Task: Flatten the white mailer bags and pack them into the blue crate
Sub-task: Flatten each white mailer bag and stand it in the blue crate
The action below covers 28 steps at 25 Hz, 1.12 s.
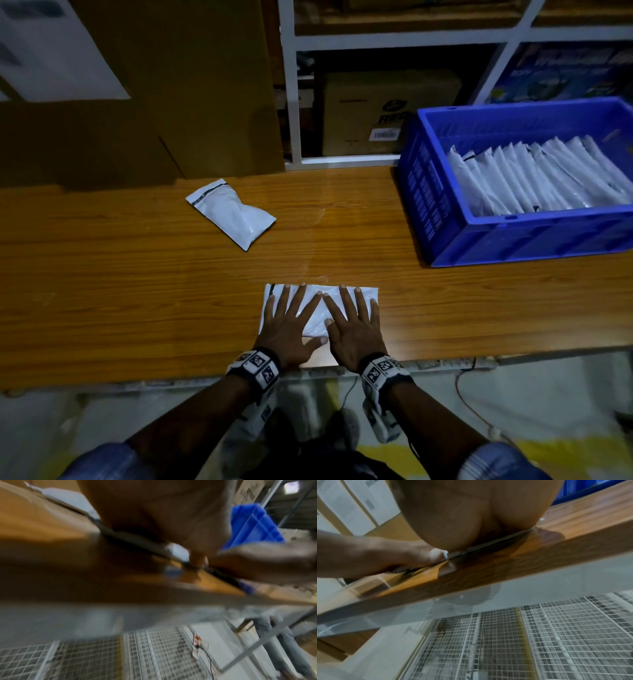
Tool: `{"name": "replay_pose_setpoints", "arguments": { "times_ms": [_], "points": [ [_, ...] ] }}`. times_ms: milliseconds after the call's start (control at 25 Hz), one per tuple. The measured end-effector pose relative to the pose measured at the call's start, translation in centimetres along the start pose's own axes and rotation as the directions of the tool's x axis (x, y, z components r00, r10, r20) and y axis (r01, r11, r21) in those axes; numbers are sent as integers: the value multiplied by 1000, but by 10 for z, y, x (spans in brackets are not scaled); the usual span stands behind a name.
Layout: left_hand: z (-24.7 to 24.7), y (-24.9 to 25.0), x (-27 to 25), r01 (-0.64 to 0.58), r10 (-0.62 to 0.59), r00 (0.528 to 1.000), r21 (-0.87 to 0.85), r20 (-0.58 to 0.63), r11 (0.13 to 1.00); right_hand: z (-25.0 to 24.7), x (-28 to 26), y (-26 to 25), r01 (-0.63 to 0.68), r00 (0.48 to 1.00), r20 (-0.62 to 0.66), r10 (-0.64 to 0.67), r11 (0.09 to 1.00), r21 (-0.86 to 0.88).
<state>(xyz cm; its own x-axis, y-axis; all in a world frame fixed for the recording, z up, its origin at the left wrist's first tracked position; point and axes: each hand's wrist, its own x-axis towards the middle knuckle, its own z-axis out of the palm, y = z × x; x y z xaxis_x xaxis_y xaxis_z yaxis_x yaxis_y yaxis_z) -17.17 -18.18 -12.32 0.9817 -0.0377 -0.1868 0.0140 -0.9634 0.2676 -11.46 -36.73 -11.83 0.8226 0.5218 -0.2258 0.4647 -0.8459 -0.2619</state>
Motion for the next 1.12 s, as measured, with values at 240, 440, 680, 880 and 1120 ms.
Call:
{"name": "replay_pose_setpoints", "arguments": {
  "times_ms": [240,440,680,880,1120],
  "points": [
    [-18,-10,1,-101,95,995,168,43,981,-8,0,-3,-13,997,72,6,996,92],
    [-57,-4,18,-98,42,955,180,295,979,-30,4,2,18,954,298,-37,998,64],
    [-96,-2,42,-160,71,911,190,405,969,-57,12,-2,70,967,246,-63,997,-17],
    [-89,3,39,1,-31,978,143,208,990,-98,22,-7,88,975,211,-66,992,-93],
    [-104,12,32,92,-95,991,-39,-89,995,-148,33,-29,64,982,187,-25,977,-204]
  ]
}}
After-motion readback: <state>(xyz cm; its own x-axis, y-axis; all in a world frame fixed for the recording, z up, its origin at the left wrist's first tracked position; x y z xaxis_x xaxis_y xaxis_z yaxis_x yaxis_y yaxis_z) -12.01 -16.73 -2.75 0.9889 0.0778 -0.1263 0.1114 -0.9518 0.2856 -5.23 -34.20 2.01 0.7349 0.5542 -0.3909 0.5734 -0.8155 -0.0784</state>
